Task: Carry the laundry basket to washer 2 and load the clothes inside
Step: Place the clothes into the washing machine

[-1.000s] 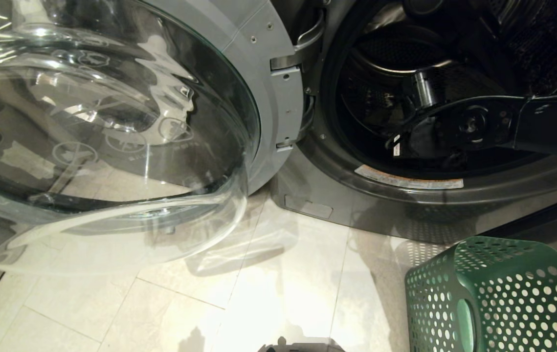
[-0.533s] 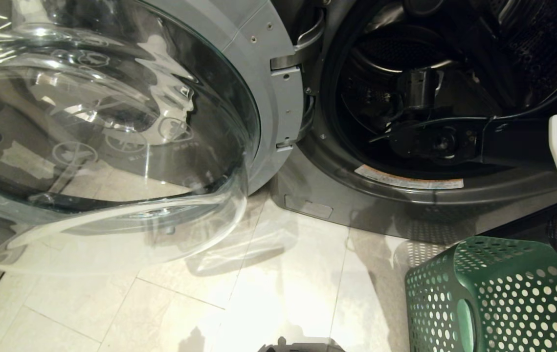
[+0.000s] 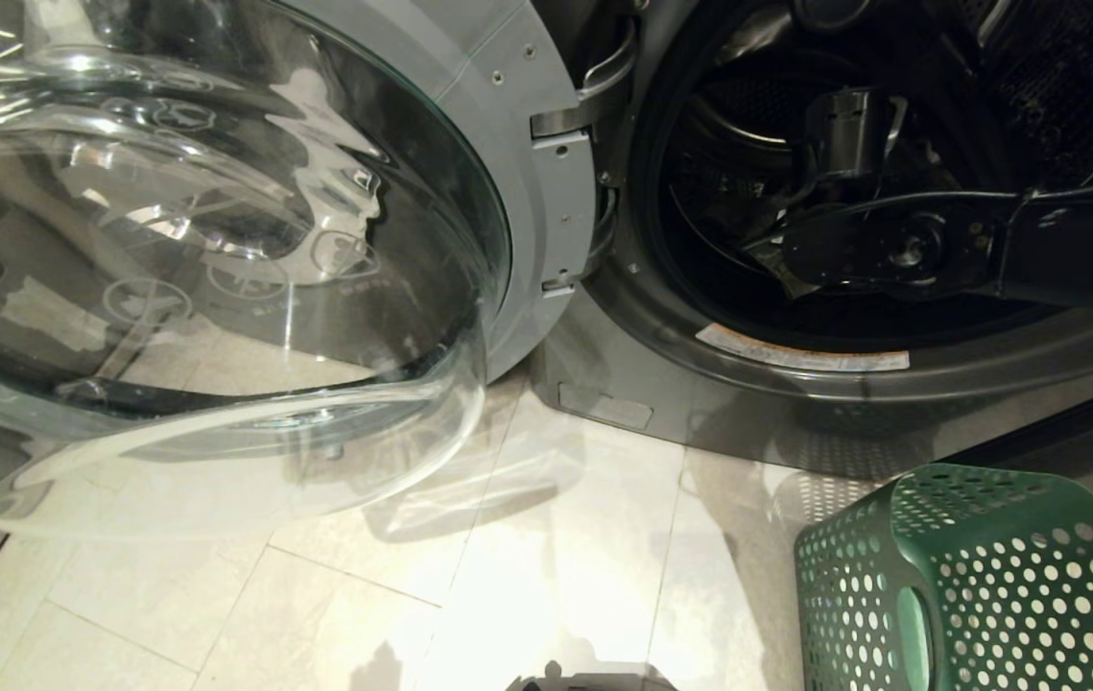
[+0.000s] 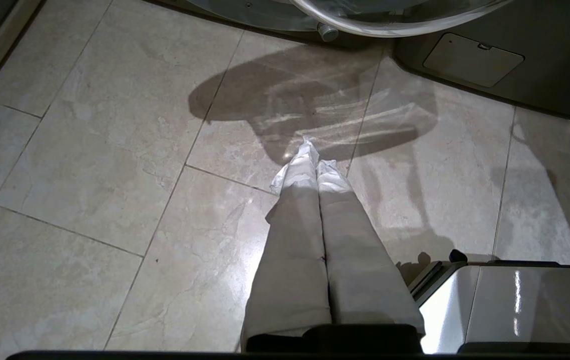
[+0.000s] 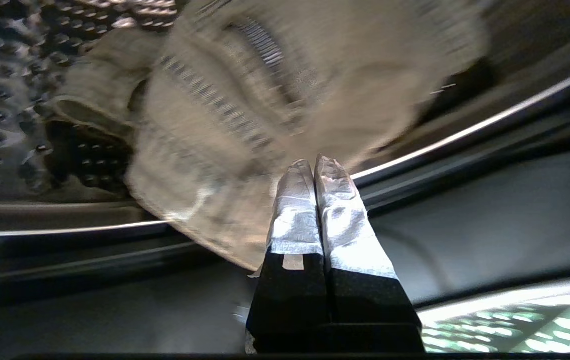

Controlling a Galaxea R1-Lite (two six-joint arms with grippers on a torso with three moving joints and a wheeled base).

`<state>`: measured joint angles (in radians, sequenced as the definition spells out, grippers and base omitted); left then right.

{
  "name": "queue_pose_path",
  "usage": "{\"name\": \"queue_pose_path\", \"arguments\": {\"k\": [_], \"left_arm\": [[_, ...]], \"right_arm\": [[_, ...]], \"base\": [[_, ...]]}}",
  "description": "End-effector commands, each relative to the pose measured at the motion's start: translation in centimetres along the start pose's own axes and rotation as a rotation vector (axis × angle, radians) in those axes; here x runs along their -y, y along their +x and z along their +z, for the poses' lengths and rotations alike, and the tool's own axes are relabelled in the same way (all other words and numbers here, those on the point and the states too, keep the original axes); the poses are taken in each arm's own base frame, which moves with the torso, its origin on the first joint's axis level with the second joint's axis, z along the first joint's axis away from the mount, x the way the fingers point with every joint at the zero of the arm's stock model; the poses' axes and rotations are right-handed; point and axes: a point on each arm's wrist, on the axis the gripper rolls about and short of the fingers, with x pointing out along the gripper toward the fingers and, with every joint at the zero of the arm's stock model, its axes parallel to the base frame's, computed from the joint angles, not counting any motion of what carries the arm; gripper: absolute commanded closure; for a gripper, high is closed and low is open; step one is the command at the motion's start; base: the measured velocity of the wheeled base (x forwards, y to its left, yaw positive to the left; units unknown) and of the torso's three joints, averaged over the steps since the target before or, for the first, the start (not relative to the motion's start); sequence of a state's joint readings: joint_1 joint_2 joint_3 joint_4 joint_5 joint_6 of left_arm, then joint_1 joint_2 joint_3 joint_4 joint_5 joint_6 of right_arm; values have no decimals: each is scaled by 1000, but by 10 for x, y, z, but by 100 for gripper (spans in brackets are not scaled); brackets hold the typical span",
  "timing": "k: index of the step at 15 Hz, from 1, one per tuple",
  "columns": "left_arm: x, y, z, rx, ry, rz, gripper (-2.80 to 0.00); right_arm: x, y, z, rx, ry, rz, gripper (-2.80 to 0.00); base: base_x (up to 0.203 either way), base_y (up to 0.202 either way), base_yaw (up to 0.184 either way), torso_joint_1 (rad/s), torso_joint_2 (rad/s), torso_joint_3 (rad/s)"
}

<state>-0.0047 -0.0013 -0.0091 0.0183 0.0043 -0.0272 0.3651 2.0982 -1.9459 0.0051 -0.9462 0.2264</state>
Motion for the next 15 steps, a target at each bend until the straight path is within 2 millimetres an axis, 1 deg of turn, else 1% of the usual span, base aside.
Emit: {"name": "queue_pose_path", "arguments": {"k": [1,2,4,6,9,15], "left_arm": [[0,0,0,0,0,0,0],[0,0,0,0,0,0,0],[0,0,0,0,0,0,0],[0,0,0,0,0,0,0],[0,0,0,0,0,0,0],[0,0,0,0,0,0,0]], "right_arm": [[22,-18,25,-4,-6,-9,0],[26,-19,20,-37,-45,-19,0],[30,-18,11,-80,-55,-33,0],[30,-16,-4,-147,-95,-42,0],[31,-12,-20,-259,-124,5,0],[18,8,-39,-294,-145,11,0]], "base": [[0,0,0,0,0,0],[0,0,0,0,0,0],[0,0,0,0,0,0],[0,0,0,0,0,0],[0,0,0,0,0,0],[0,0,0,0,0,0]]}}
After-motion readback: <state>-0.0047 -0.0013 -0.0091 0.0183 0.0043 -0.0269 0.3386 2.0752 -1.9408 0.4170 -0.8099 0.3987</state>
